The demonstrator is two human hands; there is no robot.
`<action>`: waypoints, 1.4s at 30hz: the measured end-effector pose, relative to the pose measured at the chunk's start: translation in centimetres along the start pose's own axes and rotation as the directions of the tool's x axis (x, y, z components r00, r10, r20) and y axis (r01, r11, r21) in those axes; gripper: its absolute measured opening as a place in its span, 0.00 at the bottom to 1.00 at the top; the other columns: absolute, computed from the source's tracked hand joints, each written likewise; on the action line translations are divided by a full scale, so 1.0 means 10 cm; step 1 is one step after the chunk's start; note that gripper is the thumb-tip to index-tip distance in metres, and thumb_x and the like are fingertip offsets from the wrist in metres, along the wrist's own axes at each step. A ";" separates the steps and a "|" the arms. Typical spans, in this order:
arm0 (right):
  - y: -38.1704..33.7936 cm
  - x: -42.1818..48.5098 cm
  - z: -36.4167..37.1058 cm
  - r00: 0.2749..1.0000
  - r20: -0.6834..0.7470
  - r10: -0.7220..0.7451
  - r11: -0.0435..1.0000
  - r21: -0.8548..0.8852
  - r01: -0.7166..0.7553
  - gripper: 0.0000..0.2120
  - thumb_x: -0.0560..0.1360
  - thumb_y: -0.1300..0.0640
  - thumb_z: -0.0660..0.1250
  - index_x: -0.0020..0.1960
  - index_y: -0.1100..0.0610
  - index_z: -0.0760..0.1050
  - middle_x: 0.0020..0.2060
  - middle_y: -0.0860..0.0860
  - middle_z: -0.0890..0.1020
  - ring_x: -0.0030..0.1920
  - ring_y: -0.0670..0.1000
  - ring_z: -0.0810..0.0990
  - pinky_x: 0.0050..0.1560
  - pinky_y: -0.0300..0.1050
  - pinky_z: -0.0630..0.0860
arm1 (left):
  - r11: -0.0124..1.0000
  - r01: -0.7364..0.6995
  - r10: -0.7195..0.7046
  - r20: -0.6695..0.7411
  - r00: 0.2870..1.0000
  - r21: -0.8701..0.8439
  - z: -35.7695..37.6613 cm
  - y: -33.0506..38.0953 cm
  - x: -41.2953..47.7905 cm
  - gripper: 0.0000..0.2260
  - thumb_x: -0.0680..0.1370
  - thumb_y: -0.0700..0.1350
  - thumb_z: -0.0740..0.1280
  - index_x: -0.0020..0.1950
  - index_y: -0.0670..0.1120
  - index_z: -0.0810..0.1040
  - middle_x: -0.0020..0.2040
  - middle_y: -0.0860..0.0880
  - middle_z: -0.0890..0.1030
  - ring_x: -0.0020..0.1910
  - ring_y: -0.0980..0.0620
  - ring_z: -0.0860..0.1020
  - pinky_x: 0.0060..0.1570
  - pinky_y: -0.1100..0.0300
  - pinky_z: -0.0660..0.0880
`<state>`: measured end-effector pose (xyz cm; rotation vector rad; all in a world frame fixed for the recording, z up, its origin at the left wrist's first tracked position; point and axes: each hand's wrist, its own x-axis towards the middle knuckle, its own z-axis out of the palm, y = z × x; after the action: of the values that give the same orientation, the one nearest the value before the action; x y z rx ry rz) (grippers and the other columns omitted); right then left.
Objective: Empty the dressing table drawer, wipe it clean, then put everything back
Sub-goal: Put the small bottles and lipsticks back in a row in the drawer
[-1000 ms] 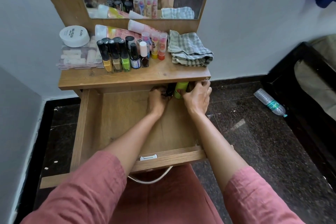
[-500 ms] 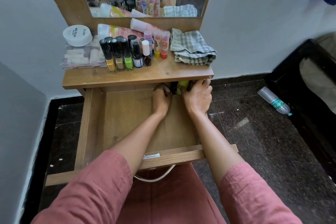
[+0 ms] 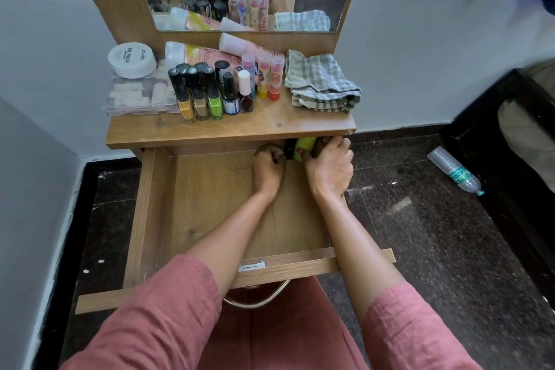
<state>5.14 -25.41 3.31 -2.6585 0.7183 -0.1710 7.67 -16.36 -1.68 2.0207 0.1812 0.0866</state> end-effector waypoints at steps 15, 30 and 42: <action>0.12 -0.17 -0.02 0.999 -0.049 0.000 1.000 0.016 0.001 0.24 0.72 0.50 0.69 0.60 0.61 0.65 0.57 0.58 0.72 0.58 0.59 0.72 0.52 0.52 0.73 | 0.989 0.078 -0.082 -0.028 0.996 -0.122 0.00 -0.01 -0.22 0.08 0.72 0.29 0.62 0.48 0.32 0.77 0.48 0.35 0.81 0.43 0.46 0.77 0.33 0.82 0.65; 0.13 -0.22 -0.11 1.000 -0.014 -0.017 0.999 0.044 0.018 0.24 0.72 0.50 0.68 0.60 0.61 0.64 0.58 0.58 0.70 0.60 0.60 0.71 0.55 0.52 0.72 | 0.985 0.125 -0.124 0.015 0.992 -0.121 -0.04 0.03 -0.25 0.09 0.72 0.30 0.63 0.51 0.33 0.77 0.50 0.35 0.80 0.44 0.51 0.74 0.34 0.81 0.66; 0.23 -0.23 -0.37 0.993 -0.024 -0.115 0.977 0.179 0.118 0.15 0.73 0.55 0.68 0.56 0.61 0.72 0.56 0.58 0.74 0.59 0.59 0.71 0.55 0.52 0.71 | 0.997 0.063 -0.060 0.075 0.995 -0.037 -0.34 0.20 -0.28 0.10 0.72 0.30 0.62 0.51 0.35 0.78 0.50 0.38 0.81 0.45 0.53 0.75 0.35 0.80 0.67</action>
<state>1.32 -27.26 5.79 -2.5285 0.5246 -0.2729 4.61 -14.65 1.72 1.9745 0.1933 -0.0228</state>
